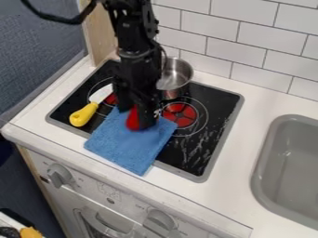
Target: Move the red bell pepper to the right side of the right burner
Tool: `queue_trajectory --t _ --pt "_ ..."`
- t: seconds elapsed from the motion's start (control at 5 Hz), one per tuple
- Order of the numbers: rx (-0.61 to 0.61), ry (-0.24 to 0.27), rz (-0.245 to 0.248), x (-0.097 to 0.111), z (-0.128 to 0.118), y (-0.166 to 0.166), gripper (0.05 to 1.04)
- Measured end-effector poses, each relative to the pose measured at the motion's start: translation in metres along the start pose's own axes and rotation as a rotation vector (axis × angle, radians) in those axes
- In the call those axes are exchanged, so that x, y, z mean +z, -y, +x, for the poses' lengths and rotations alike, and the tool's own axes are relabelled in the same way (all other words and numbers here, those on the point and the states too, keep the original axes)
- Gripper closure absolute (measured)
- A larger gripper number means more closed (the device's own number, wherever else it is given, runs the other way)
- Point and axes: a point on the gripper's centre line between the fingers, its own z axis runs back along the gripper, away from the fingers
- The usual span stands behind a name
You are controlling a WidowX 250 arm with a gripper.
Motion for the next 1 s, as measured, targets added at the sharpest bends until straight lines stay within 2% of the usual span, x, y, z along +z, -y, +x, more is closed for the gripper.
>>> queue_trajectory --t 0.2,0.4,0.6,0.8,1.0 --pt "-0.002 -0.014 0.011 -0.004 0.009 -0.002 0.083" --pt "-0.004 -0.05 0.007 -0.016 0.009 -0.004 0.133" --pt "-0.012 -0.052 0.006 -0.016 0.009 -0.004 0.274" --pt "-0.025 -0.062 -0.004 -0.017 0.007 -0.001 0.274" --pt "-0.069 -0.029 -0.006 -0.001 0.014 0.008 0.274"
